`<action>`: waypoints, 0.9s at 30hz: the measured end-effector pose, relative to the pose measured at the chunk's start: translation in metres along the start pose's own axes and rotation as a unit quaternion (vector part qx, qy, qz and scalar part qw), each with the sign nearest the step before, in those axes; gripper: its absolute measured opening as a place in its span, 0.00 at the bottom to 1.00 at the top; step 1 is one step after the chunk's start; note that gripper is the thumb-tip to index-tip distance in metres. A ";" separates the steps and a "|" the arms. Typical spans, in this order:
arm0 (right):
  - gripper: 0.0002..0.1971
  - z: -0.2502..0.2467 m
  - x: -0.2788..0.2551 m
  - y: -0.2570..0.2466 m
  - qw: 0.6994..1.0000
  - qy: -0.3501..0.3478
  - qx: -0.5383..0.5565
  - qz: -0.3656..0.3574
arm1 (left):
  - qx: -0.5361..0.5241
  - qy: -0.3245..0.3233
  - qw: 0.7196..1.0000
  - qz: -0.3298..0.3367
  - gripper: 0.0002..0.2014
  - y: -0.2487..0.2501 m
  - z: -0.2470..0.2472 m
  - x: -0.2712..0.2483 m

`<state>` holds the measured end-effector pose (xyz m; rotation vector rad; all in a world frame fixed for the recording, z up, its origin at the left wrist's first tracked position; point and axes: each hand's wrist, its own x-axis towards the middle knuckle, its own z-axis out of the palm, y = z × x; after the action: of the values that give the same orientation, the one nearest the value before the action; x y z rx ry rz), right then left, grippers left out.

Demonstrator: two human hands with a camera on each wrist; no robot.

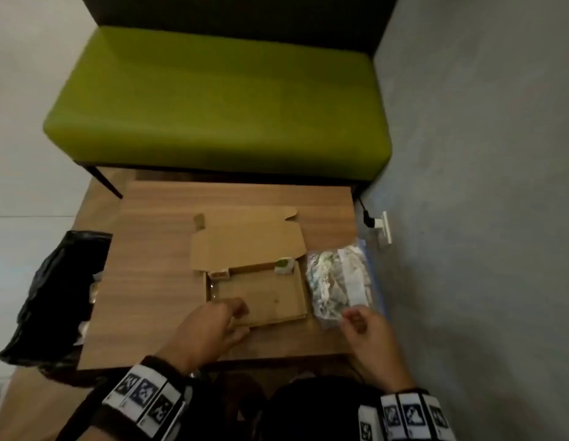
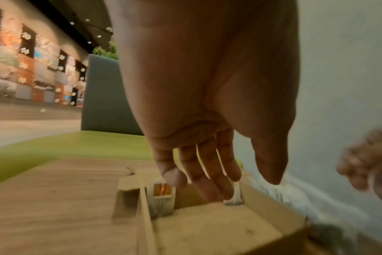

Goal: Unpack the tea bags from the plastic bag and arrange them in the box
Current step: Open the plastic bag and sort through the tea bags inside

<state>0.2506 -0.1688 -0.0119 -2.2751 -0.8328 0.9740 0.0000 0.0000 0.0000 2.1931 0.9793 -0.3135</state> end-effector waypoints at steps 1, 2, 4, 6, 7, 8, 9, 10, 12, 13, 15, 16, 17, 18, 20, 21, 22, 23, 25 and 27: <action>0.06 0.004 0.009 0.004 1.000 0.023 0.000 -0.017 | 0.036 -0.003 0.999 0.008 0.17 -0.005 0.009 0.004; 0.05 0.003 0.015 0.001 0.999 0.043 -0.013 -0.027 | 0.082 0.001 0.997 0.008 0.18 -0.007 0.015 0.009; 0.05 0.002 0.032 0.002 0.997 0.064 -0.022 -0.042 | 0.145 0.010 0.989 0.035 0.18 -0.014 0.033 0.017; 0.06 0.013 0.036 0.004 0.994 0.076 -0.055 -0.063 | 0.197 0.031 0.978 0.067 0.16 -0.019 0.051 0.020; 0.05 0.018 0.036 0.006 0.990 0.093 -0.071 -0.077 | 0.216 0.041 0.973 0.071 0.15 -0.024 0.059 0.022; 0.04 0.023 0.035 0.005 0.988 0.102 -0.080 -0.088 | 0.229 0.053 0.970 0.066 0.14 -0.030 0.065 0.024; 0.03 0.030 0.034 0.004 0.986 0.103 -0.083 -0.102 | 0.230 0.065 0.969 0.064 0.13 -0.035 0.067 0.025; 0.05 0.038 0.031 -0.001 0.986 0.080 -0.097 -0.112 | 0.228 0.070 0.969 0.057 0.13 -0.039 0.069 0.025; 0.11 0.059 0.023 -0.009 0.975 0.003 -0.180 -0.129 | 0.219 0.078 0.971 0.055 0.13 -0.047 0.071 0.021; 0.13 0.069 0.020 -0.012 0.965 -0.018 -0.224 -0.138 | 0.216 0.086 0.971 0.057 0.12 -0.050 0.070 0.018; 0.14 0.085 0.015 -0.018 0.950 -0.011 -0.266 -0.160 | 0.206 0.103 0.971 0.057 0.13 -0.057 0.066 0.010; 0.13 0.090 0.014 -0.019 0.948 -0.001 -0.271 -0.169 | 0.205 0.111 0.971 0.052 0.12 -0.060 0.064 0.007; 0.11 0.094 0.012 -0.021 0.945 0.002 -0.276 -0.173 | 0.203 0.112 0.972 0.047 0.12 -0.061 0.061 0.003; 0.10 0.097 0.010 -0.022 0.943 0.000 -0.281 -0.176 | 0.206 0.113 0.971 0.036 0.12 -0.063 0.059 -0.001; 0.08 0.097 0.008 -0.021 0.948 -0.004 -0.264 -0.180 | 0.223 0.122 0.967 0.025 0.11 -0.066 0.055 -0.004; 0.07 0.091 0.008 -0.021 0.959 0.010 -0.223 -0.175 | 0.228 0.123 0.966 0.022 0.11 -0.068 0.054 -0.005; 0.06 0.082 0.009 -0.019 0.970 0.046 -0.171 -0.166 | 0.228 0.123 0.966 0.022 0.11 -0.069 0.053 -0.004; 0.04 0.068 0.013 -0.016 0.975 0.104 -0.121 -0.153 | 0.227 0.121 0.966 0.022 0.11 -0.069 0.052 -0.004; 0.04 0.035 0.029 -0.002 0.960 0.243 -0.080 -0.114 | 0.227 0.115 0.967 0.023 0.12 -0.071 0.052 -0.003; 0.15 0.005 0.049 0.018 0.946 0.301 -0.119 -0.025 | 0.232 0.104 0.967 0.023 0.13 -0.072 0.053 -0.002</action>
<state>0.2796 -0.1453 -0.0481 -2.5250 -0.7517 0.1199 -0.0503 -0.0041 -0.0732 2.7151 1.0445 -0.3197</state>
